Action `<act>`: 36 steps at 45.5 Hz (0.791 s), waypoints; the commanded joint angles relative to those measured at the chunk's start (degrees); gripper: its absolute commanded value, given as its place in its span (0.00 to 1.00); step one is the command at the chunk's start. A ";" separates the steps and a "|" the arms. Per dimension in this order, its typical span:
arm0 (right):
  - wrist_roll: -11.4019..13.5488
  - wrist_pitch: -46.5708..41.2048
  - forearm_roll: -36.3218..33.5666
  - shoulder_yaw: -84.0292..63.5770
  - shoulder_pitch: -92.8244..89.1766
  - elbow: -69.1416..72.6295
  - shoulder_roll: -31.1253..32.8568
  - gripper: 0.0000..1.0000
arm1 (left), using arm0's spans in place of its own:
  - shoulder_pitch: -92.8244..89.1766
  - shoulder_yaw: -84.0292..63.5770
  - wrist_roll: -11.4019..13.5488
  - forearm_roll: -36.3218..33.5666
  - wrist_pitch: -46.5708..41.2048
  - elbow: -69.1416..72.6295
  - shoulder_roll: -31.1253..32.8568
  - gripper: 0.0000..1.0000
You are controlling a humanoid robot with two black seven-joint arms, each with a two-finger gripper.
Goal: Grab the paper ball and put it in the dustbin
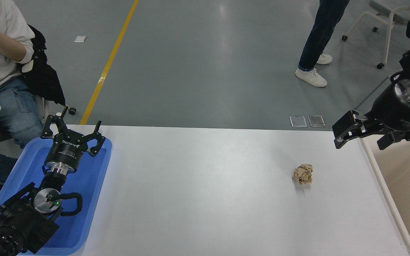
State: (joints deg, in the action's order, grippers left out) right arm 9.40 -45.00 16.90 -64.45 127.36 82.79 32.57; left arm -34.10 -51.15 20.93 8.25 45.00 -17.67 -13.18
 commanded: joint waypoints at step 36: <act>-0.35 0.00 -1.17 1.43 -3.78 -6.32 -0.66 1.00 | 0.00 0.00 -0.10 -0.08 0.00 0.00 0.00 1.00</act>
State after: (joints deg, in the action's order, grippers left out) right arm 9.03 -45.00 15.77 -63.96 127.31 80.26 32.44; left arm -34.10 -51.15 20.91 8.19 45.00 -17.67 -13.18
